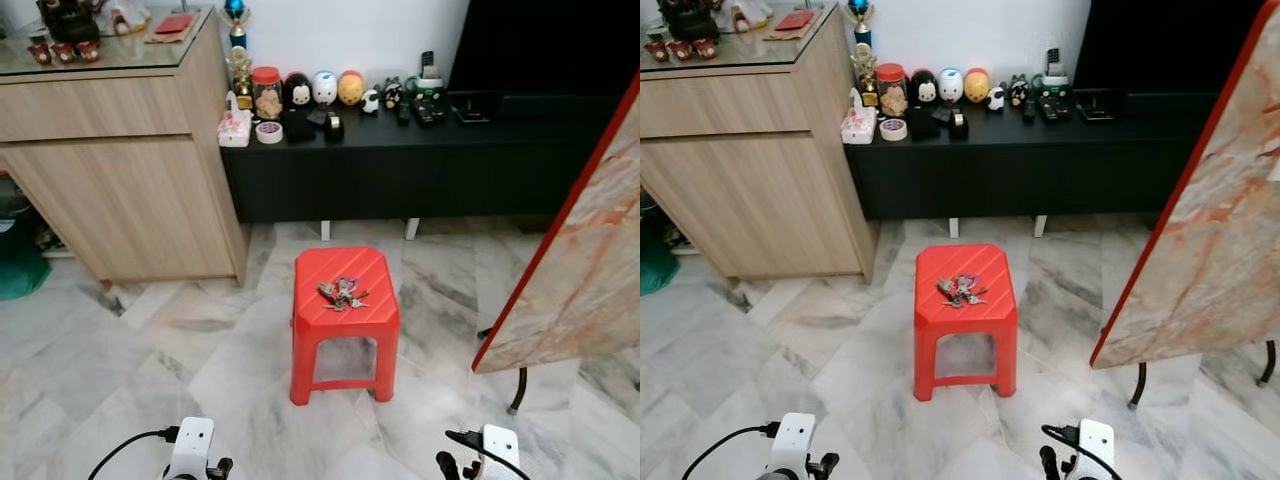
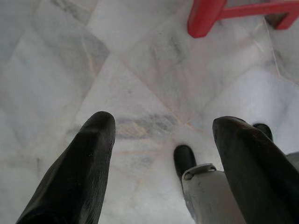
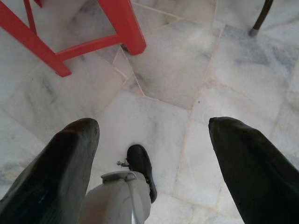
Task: Hang keys on a hook
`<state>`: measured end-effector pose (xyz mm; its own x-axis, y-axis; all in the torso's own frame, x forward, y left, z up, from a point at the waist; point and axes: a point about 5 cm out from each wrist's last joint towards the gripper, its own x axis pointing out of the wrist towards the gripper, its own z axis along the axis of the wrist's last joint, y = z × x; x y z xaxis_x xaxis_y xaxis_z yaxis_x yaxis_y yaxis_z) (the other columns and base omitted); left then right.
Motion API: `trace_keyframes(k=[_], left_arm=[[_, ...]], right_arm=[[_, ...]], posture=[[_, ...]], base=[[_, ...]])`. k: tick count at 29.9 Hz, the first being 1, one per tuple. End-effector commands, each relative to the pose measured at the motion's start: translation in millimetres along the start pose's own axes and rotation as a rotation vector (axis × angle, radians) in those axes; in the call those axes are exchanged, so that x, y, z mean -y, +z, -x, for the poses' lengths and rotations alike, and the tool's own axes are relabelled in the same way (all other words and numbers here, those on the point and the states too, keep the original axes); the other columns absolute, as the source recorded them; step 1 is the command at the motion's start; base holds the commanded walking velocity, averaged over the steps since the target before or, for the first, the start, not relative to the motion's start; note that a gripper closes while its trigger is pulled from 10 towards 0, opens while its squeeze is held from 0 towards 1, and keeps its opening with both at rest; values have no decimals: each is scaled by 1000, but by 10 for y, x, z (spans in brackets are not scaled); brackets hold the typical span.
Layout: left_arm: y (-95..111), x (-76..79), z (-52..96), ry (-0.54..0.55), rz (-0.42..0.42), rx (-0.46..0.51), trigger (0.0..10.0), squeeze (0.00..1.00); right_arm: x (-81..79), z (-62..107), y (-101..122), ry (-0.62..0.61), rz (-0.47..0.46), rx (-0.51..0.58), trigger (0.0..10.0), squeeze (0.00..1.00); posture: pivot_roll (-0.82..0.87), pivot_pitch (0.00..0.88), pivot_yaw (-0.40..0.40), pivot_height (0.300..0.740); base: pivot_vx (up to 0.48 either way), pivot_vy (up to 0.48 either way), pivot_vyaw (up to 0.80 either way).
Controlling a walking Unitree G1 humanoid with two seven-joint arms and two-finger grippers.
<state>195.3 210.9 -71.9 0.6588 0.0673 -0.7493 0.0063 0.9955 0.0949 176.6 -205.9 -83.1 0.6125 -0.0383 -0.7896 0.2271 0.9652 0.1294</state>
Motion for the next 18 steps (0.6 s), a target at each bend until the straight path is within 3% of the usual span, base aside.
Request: trace_keyframes(k=[1, 18], left_arm=[[-50, 8, 12, -10, 6, -14, 10000, 0], [-77, 34, 13, -21, 7, -32, 10000, 0]], right_arm=[[5, -1, 13, -10, -13, 12, 10000, 0], [37, 1, 46, -13, -13, 24, 10000, 0]], posture=[[4, 29, 12, 740], [-9, 8, 21, 740]], base=[[0, 0, 0], [0, 257, 0]])
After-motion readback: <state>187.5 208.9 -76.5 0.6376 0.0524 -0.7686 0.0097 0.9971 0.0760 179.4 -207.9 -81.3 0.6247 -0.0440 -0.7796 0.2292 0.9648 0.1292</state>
